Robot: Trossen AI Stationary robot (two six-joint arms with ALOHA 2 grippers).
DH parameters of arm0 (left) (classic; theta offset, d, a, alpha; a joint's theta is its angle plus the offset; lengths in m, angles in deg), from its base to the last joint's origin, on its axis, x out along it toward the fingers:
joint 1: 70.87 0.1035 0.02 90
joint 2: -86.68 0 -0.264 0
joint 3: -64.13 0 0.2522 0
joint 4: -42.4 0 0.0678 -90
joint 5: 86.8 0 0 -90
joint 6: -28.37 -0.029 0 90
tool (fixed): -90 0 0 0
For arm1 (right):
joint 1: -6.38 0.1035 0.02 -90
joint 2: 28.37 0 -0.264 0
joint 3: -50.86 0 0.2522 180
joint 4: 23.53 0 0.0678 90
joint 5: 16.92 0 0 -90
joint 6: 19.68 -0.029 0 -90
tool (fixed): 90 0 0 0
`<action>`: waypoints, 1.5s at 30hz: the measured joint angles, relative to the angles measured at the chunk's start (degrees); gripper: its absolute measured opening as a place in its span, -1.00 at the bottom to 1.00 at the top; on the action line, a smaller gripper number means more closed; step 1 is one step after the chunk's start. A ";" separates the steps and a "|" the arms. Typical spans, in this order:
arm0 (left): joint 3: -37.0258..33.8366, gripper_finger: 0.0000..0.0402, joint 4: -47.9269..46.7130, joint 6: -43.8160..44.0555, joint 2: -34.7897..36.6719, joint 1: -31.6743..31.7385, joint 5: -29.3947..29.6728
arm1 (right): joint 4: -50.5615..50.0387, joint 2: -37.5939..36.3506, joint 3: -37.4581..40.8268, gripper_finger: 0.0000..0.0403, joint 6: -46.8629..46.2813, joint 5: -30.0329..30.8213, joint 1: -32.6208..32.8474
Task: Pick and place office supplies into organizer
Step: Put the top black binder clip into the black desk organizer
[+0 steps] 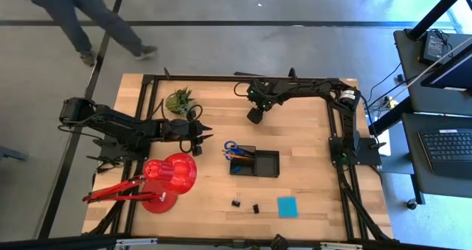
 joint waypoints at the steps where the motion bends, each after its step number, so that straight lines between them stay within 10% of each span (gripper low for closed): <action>1: 0.00 -0.44 0.01 0.02 0.00 0.00 0.00 | -0.03 0.00 0.00 0.35 0.00 0.02 0.00; 45: 0.00 -0.44 0.02 0.00 0.00 0.01 0.02 | -1.17 -1.41 0.43 -0.22 0.24 0.19 -0.01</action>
